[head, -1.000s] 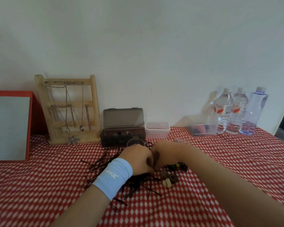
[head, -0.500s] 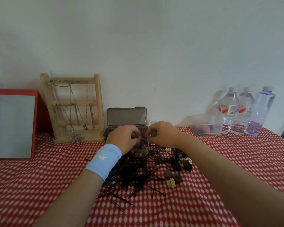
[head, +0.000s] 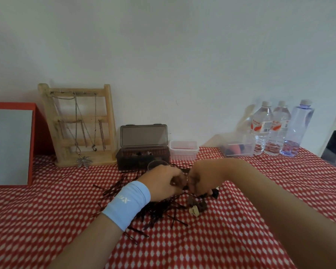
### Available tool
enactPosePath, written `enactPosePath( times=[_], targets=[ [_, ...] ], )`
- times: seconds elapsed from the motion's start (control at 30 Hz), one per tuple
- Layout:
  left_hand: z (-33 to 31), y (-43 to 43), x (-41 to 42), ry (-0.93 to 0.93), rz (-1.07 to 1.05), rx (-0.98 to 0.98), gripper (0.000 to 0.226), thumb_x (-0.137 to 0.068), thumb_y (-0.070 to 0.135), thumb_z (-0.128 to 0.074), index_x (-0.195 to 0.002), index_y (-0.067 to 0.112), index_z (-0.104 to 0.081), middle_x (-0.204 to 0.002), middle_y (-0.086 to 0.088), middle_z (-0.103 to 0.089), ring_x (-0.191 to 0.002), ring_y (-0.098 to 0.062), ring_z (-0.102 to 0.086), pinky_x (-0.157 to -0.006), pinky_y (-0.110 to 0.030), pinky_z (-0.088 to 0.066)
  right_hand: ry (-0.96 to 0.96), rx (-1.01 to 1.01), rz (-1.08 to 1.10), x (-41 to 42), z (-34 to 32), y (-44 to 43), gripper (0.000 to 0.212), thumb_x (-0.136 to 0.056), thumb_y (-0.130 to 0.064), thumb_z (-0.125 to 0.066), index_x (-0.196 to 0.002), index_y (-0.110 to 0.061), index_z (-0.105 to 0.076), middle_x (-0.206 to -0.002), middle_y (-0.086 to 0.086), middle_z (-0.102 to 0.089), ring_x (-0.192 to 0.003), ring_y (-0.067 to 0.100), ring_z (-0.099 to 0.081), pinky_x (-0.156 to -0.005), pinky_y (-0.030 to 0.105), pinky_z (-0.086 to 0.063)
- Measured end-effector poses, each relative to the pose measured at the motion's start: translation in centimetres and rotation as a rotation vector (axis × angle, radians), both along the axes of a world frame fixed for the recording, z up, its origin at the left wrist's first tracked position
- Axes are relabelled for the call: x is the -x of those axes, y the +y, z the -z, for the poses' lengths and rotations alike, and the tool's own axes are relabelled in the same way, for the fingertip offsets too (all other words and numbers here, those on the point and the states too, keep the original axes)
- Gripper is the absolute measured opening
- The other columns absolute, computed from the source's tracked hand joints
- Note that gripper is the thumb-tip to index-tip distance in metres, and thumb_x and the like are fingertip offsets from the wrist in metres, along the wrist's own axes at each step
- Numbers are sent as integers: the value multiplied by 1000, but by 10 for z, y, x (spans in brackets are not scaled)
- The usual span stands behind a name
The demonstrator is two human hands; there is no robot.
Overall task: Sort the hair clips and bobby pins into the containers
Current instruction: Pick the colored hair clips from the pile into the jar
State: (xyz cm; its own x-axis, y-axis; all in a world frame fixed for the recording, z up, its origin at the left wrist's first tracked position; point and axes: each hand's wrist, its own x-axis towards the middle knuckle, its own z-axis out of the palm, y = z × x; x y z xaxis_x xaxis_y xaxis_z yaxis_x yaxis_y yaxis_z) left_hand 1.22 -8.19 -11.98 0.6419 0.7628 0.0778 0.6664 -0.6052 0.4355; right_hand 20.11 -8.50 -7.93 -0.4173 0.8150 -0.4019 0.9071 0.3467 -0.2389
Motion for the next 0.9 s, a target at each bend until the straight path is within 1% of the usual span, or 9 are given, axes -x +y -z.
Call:
enactPosePath(
  times=[0.07, 0.13, 0.23, 0.37, 0.43, 0.53, 0.63, 0.8, 0.9],
  targets=[
    [2, -7, -9, 57, 25, 2, 22, -90, 29, -65, -112, 27, -65, -110, 11, -66, -68, 4, -54, -66, -14, -44, -51, 40, 21, -4, 2, -5, 11, -79, -30, -77, -81, -33, -67, -72, -15, -73, -74, 8, -70, -85, 35, -57],
    [7, -12, -14, 74, 24, -4, 26, -86, 36, -68, -110, 28, -62, -110, 10, -65, -81, -4, -59, -75, -23, -50, -65, 79, 35, -7, 6, -10, 17, -75, -37, -83, -82, -33, -67, -84, -6, -77, -78, 10, -72, -86, 36, -58],
    [13, -14, -18, 64, -10, -20, 26, -81, 40, -70, -101, 30, -57, -102, 10, -64, -91, -13, -60, -80, -34, -52, -26, 77, 35, -10, 12, -14, 19, -76, -32, -85, -85, -29, -68, -84, 0, -78, -70, 8, -72, -89, 42, -59],
    [13, -13, -13, 12, -33, 35, 28, -79, 38, -73, -102, 28, -59, -99, 10, -65, -90, -11, -62, -83, -36, -54, 53, 53, 66, -13, 12, -18, 28, -80, -24, -80, -104, -25, -65, -95, 2, -77, -77, 14, -75, -86, 44, -61],
    [12, -12, -8, -11, -25, 74, 27, -82, 34, -72, -108, 30, -63, -101, 11, -65, -92, -8, -61, -86, -31, -53, 70, 21, 83, -17, 7, -19, 27, -85, -22, -74, -110, -28, -65, -101, 0, -74, -83, 17, -74, -81, 40, -62],
    [7, -11, -1, -7, -4, 94, 27, -89, 28, -68, -116, 31, -68, -103, 18, -62, -96, -2, -59, -85, -14, -46, 95, -18, 92, -19, 3, -20, 22, -91, -24, -61, -107, -35, -73, -97, -1, -73, -74, 14, -69, -70, 31, -61],
    [4, -12, 2, -3, 9, 66, 23, -90, 28, -67, -113, 28, -71, -95, 27, -54, -89, 6, -53, -78, -4, -38, 152, -46, 99, -15, 2, -23, 15, -93, -35, -62, -100, -34, -75, -92, -2, -75, -74, 17, -72, -72, 35, -63],
    [4, -10, 5, 4, -64, 72, 22, -90, 32, -67, -111, 32, -67, -111, 17, -63, -102, -5, -59, -91, -22, -49, 147, 61, 47, -2, 6, -31, 19, -88, -29, -75, -104, -20, -74, -94, -3, -76, -76, 10, -73, -70, 33, -63],
    [5, -9, 7, 5, -89, 42, 23, -90, 32, -66, -113, 30, -66, -108, 15, -63, -96, -4, -58, -85, -18, -46, 113, 100, 24, 5, 15, -31, 32, -82, -24, -81, -113, -19, -72, -99, -4, -74, -83, 13, -74, -63, 25, -60]
  ],
)
